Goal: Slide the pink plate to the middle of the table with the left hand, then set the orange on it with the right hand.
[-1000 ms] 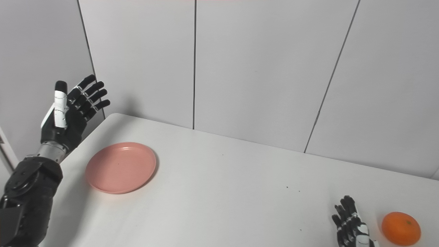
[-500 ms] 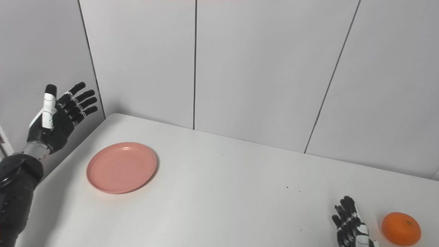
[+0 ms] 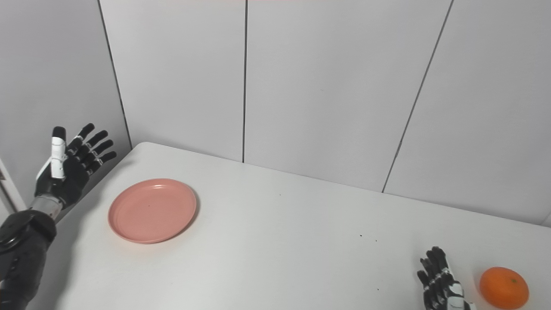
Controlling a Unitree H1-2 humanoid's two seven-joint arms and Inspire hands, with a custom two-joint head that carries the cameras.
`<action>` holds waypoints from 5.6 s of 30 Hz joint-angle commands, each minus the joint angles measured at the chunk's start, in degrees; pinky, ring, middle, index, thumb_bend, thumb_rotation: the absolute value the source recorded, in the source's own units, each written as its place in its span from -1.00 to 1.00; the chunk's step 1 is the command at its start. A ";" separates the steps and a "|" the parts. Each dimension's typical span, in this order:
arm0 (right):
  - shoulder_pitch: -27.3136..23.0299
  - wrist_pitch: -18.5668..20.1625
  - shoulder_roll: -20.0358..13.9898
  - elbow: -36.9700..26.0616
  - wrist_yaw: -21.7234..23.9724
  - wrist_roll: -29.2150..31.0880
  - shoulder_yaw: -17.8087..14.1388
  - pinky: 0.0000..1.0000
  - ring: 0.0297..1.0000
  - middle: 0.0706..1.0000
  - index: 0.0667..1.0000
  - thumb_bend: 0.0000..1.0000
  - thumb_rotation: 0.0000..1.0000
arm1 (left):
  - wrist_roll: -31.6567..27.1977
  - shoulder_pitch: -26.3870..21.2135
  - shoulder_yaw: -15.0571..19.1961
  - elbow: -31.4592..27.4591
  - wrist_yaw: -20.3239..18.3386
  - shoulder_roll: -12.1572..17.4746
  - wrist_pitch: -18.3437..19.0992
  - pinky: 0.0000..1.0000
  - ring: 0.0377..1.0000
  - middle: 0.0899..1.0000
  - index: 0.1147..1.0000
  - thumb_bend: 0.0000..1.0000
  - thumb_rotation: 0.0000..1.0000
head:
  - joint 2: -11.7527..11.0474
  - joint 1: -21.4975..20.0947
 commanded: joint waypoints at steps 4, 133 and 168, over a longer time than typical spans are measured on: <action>5.59 0.31 1.49 5.98 0.38 0.47 0.62 1.00 0.99 0.96 0.92 0.78 1.00 | 0.76 -2.29 0.21 0.16 -0.41 0.51 -3.62 0.68 0.76 0.77 0.81 0.92 0.87 | 0.27 0.00; 7.59 3.37 1.55 -0.07 -1.75 0.27 1.85 1.00 0.95 0.90 0.91 0.71 1.00 | 8.88 6.76 -9.42 -12.71 7.58 -14.99 0.03 0.73 0.72 0.62 0.73 0.88 0.84 | 3.37 -2.06; 8.05 3.73 1.97 -1.48 -2.21 -0.02 2.36 1.00 0.94 0.90 0.90 0.72 1.00 | 13.34 8.22 -12.55 -18.94 14.78 -22.56 5.32 0.60 0.64 0.52 0.64 0.98 0.84 | 4.41 -2.77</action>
